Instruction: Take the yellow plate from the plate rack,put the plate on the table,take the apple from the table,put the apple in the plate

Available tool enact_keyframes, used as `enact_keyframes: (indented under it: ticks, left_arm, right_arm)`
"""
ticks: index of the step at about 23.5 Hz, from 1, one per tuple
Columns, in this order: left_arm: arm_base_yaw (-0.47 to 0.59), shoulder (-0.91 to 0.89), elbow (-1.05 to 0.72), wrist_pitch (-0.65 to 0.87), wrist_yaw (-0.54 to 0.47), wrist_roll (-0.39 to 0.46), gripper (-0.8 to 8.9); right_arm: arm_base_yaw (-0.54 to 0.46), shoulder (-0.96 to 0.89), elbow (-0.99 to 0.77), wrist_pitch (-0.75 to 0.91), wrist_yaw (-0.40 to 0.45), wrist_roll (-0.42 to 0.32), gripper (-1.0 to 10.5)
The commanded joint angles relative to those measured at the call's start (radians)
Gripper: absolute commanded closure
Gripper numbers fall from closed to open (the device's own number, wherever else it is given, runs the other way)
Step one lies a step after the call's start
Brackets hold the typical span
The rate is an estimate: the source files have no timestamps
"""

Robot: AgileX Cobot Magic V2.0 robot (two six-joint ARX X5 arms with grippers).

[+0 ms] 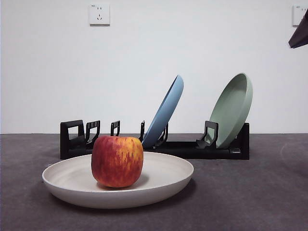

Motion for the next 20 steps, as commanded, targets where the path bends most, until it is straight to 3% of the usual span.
enact_keyframes:
  ticks: [1, 3, 5, 6, 9, 13, 20]
  left_arm:
    - [0.004, -0.003, -0.013, 0.003, 0.0, -0.007, 8.16]
    - [0.004, -0.003, -0.013, 0.003, 0.0, -0.007, 8.16]
    - [0.004, -0.003, -0.013, 0.003, 0.0, -0.007, 8.16]
    - [0.004, -0.003, -0.013, 0.003, 0.0, -0.007, 8.16]
    - [0.004, -0.003, -0.013, 0.003, 0.0, -0.007, 8.16]
    - [0.004, -0.003, -0.013, 0.003, 0.0, -0.007, 8.16]
    - [0.004, -0.003, -0.013, 0.003, 0.0, -0.007, 8.16]
  right_arm:
    - [0.0, -0.002, -0.003, 0.001, 0.004, 0.005, 9.6]
    - [-0.002, -0.031, -0.003, -0.018, 0.008, -0.029, 9.6]
    - [-0.027, -0.079, -0.009, -0.024, 0.003, -0.164, 9.6]
    - [-0.06, -0.111, -0.015, -0.023, 0.003, -0.194, 9.6]
    - [-0.194, -0.229, -0.077, 0.011, 0.001, -0.2, 9.6]
    - [-0.337, -0.414, -0.262, 0.202, -0.005, -0.2, 9.6]
    - [-0.372, -0.579, -0.502, 0.32, -0.005, -0.161, 9.6]
